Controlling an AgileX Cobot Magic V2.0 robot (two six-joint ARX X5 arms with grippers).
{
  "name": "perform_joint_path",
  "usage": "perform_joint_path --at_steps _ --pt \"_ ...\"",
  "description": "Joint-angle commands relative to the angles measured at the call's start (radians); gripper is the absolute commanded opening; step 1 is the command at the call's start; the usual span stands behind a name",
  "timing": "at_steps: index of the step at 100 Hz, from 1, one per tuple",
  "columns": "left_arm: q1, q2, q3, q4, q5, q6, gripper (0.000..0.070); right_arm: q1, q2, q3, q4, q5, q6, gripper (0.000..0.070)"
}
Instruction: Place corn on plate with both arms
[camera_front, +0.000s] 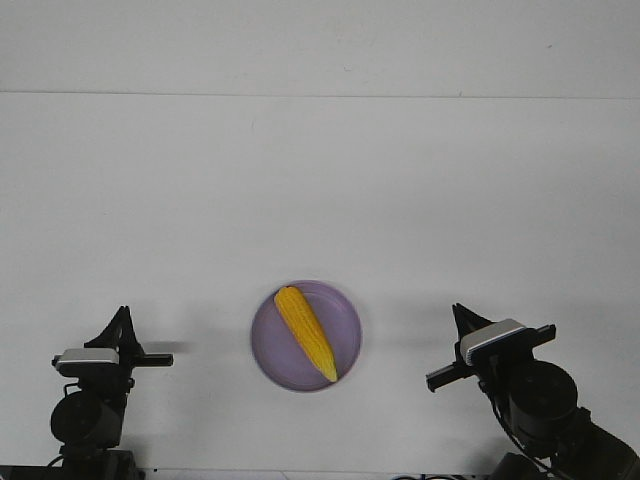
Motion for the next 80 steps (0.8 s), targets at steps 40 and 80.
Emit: perform_joint_path --at_steps 40,80 --pt "0.002 -0.011 -0.043 0.045 0.005 0.014 0.0015 0.009 0.001 0.012 0.010 0.000 0.011 0.0016" --pt "0.002 -0.011 -0.042 0.045 0.005 0.014 0.0015 0.009 0.001 0.012 0.010 0.000 0.011 0.0016"
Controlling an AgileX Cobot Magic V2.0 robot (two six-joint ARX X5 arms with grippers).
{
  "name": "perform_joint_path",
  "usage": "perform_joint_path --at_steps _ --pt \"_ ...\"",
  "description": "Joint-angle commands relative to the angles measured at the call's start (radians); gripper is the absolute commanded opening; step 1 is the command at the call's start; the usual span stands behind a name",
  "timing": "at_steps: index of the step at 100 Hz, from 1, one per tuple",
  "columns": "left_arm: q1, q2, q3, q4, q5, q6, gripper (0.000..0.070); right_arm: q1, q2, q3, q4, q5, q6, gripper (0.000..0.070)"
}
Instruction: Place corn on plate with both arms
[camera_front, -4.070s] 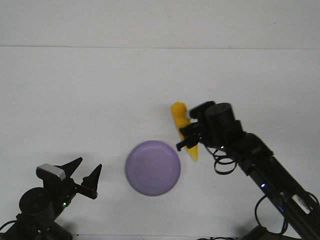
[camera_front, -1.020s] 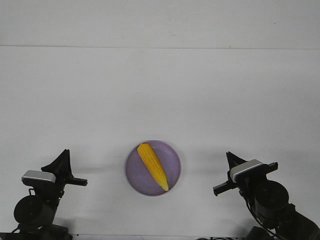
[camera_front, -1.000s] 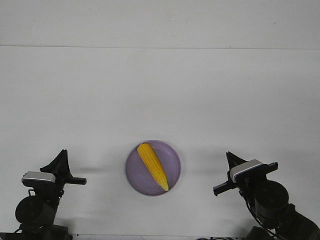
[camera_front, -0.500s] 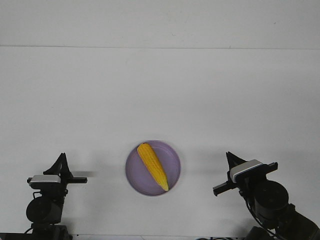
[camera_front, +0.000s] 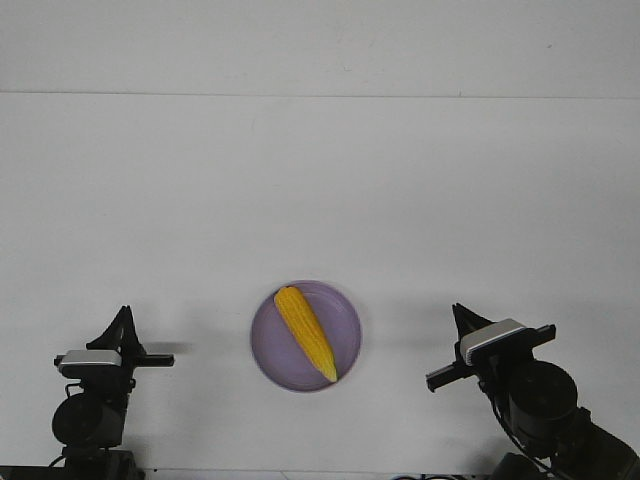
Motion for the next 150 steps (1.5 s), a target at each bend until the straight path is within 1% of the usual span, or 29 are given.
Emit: perform_joint_path --at_steps 1,18,32,38,43,46,49,58,64,71,76,93,103,113,119,150 --pt "0.001 -0.002 -0.021 0.010 0.001 0.005 0.0015 0.009 0.001 0.012 0.010 0.000 0.011 0.0016" --pt "0.001 -0.002 -0.021 0.010 0.001 0.005 0.0015 0.009 0.001 0.012 0.011 0.003 0.005 0.0014" --pt "0.001 -0.002 -0.021 0.010 0.001 0.005 0.0015 0.005 0.001 0.012 0.056 0.077 -0.024 0.0013" --pt "0.001 -0.002 -0.021 0.010 0.001 0.006 0.0015 -0.025 -0.001 0.009 0.057 0.078 -0.055 0.0013" --pt "0.001 -0.002 -0.021 0.010 0.001 0.006 0.0015 -0.082 -0.013 -0.013 0.083 0.063 -0.073 0.0013" --pt "0.001 -0.002 -0.021 0.010 0.001 0.006 0.0015 -0.130 -0.024 -0.040 0.117 0.037 -0.087 0.0013" --pt "0.001 -0.002 -0.021 0.010 0.001 0.006 0.0015 -0.185 -0.038 -0.074 0.156 -0.007 -0.100 0.0013" --pt "0.001 -0.002 -0.021 0.010 0.000 0.005 0.0015 -0.385 -0.110 -0.216 0.302 -0.196 -0.136 0.0013" --pt "0.001 -0.002 -0.021 0.010 0.001 0.005 0.0015 -0.515 -0.179 -0.324 0.385 -0.303 -0.143 0.0013" --pt "0.001 -0.002 -0.021 0.010 0.001 0.006 0.0015 -0.636 -0.272 -0.446 0.458 -0.373 -0.142 0.0013" --pt "0.001 -0.002 -0.021 0.010 0.000 0.006 0.0015 -0.694 -0.336 -0.518 0.481 -0.394 -0.140 0.0013" --pt "0.001 -0.002 -0.021 0.010 0.001 0.005 0.0015 -0.792 -0.489 -0.683 0.481 -0.395 -0.119 0.0013" --pt "0.001 -0.002 -0.021 0.010 0.001 0.005 0.0015 -0.813 -0.535 -0.739 0.481 -0.395 -0.116 0.0013" --pt "0.001 -0.002 -0.021 0.010 0.001 0.006 0.0015 -0.822 -0.533 -0.782 0.511 -0.395 -0.115 0.0013" --pt "0.001 -0.002 -0.021 0.010 0.001 0.005 0.0015 -0.824 -0.533 -0.782 0.497 -0.395 -0.115 0.0013" --pt "0.001 -0.002 -0.021 0.010 0.001 0.005 0.0015 -0.824 -0.533 -0.782 0.527 -0.394 -0.116 0.0013"
